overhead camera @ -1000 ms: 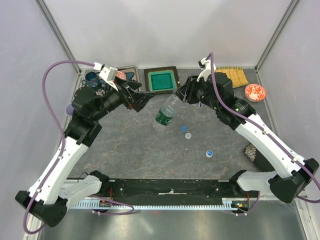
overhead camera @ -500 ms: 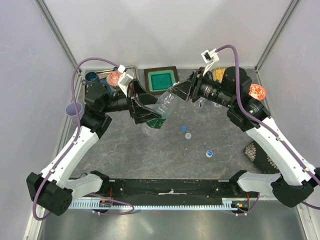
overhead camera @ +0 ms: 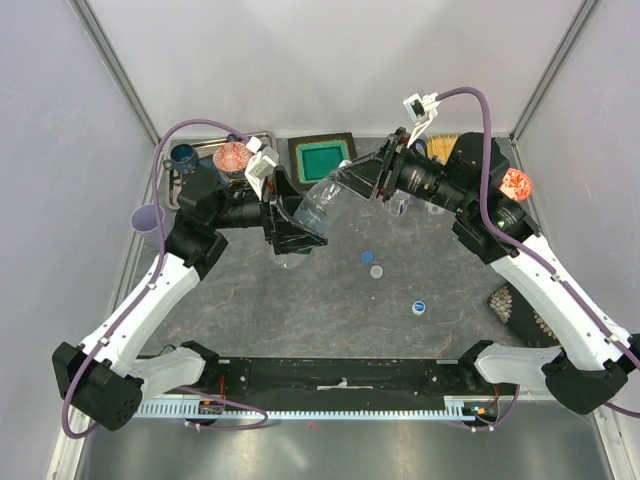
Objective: Unscrew the bottle caps
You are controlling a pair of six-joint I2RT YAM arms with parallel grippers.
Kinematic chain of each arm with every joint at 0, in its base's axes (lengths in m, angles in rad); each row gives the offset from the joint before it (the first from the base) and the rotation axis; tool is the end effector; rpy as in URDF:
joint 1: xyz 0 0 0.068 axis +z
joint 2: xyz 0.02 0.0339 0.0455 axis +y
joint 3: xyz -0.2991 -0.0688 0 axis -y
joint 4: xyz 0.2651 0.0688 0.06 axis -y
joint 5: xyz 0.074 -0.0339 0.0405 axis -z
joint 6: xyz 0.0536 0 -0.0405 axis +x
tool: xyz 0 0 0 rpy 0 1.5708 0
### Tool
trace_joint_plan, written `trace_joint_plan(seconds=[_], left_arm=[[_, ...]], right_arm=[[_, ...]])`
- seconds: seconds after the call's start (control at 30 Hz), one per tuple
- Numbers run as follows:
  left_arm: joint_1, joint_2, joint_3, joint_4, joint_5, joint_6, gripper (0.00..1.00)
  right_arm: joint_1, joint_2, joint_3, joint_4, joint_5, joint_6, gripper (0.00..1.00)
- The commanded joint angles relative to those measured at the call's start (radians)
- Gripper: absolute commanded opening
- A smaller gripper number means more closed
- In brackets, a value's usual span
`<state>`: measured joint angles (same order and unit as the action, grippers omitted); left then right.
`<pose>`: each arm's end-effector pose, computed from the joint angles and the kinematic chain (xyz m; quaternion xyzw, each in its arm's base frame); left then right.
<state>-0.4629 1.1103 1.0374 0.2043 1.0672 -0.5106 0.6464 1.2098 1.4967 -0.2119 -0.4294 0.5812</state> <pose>0.2071 -0.1558 0.4351 0.3689 0.5765 -0.5992 0.4154 0.2053 0.1829 0.5351 -0.1778 0.6590 0.5310 0.5021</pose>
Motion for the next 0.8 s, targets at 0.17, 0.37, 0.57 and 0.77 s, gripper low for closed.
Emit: trace_joint_plan(seconds=[0.17,0.37,0.57,0.77], left_arm=[[-0.03,0.014,0.029,-0.101,0.023,0.121,0.65],[-0.037,-0.003,0.027,-0.158,-0.042,0.17,0.5],[-0.071,-0.075,0.001,-0.233,-0.314,0.288,0.43],[-0.178,-0.135,-0.023,-0.266,-0.705,0.417,0.42]], right_arm=[[0.032,0.01,-0.001,0.046,-0.002,-0.023,0.0],[0.032,0.013,0.022,-0.035,0.078,-0.055,0.39],[0.032,0.004,0.045,-0.08,0.271,-0.021,0.84],[0.032,0.036,0.089,-0.115,0.362,0.035,0.89]])
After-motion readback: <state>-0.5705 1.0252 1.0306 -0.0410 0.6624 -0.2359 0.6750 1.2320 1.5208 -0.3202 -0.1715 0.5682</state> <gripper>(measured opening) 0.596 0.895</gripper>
